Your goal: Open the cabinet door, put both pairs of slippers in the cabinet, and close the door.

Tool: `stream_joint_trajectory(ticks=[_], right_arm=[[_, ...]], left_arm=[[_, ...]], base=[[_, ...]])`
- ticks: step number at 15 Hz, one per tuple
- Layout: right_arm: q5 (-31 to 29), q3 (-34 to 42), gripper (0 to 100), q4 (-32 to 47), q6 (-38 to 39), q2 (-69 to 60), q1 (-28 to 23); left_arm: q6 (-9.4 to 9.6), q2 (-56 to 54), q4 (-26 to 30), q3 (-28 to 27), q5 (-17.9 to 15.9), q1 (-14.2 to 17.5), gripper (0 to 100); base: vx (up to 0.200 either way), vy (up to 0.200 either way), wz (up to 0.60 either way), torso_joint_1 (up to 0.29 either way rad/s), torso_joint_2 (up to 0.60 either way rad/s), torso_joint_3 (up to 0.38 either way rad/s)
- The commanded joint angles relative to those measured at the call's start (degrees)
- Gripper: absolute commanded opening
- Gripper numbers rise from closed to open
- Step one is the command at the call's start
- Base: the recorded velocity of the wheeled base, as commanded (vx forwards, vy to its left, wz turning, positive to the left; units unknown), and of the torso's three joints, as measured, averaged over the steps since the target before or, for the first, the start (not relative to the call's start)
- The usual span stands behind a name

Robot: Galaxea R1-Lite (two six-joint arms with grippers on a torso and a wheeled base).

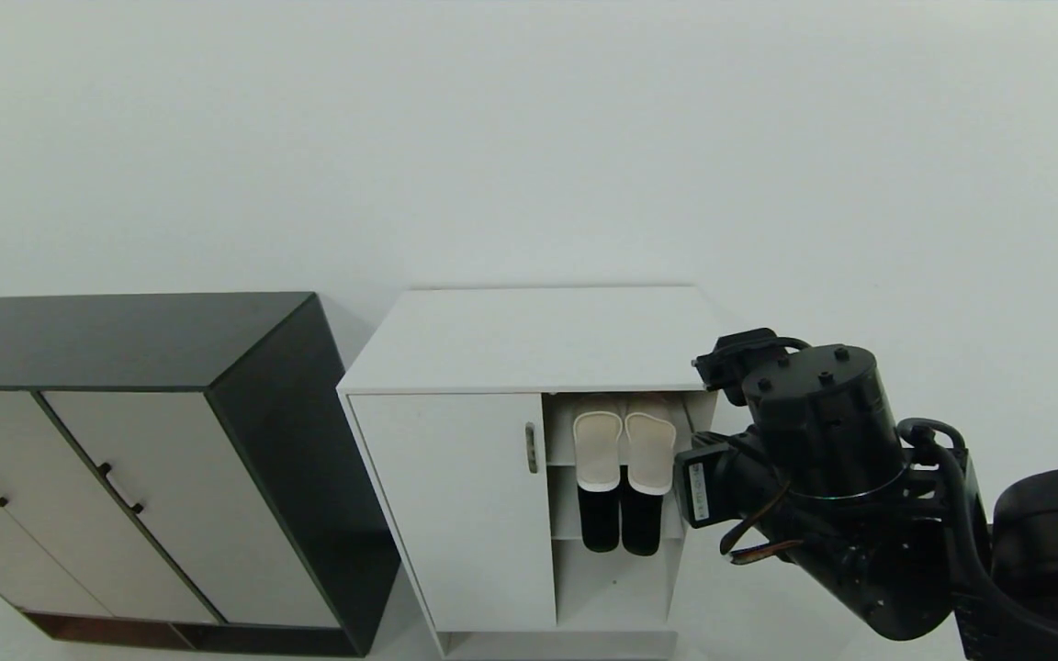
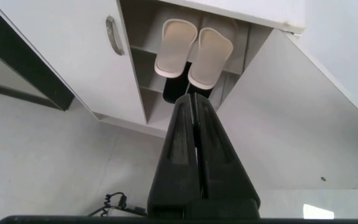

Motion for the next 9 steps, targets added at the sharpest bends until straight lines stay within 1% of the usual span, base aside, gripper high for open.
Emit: stream_joint_trajectory(ticks=[1,5,8,9], right_arm=[[0.0,0.2,0,-0.1,0.0,0.6,0.0],[0.1,0.6,0,-0.1,0.0,0.8,0.0],[1.8,0.6,0,-0.4,-0.1,0.8,0.1],[1.8,0.8,0,-0.4,-0.1,0.7,0.1]], left_arm=[[-0.01,0.1,0.0,0.0,0.0,0.0,0],[-0.01,0.1,0.0,0.0,0.0,0.0,0],[-0.09,0.1,0.0,0.0,0.1,0.0,0],[-0.09,0.1,0.0,0.0,0.0,0.0,0]], base=[[0.000,0.000,0.00,0.000,0.00,0.000],[0.000,0.000,0.00,0.000,0.00,0.000],[0.000,0.000,0.00,0.000,0.00,0.000],[0.000,0.000,-0.60,0.002,0.01,0.002]])
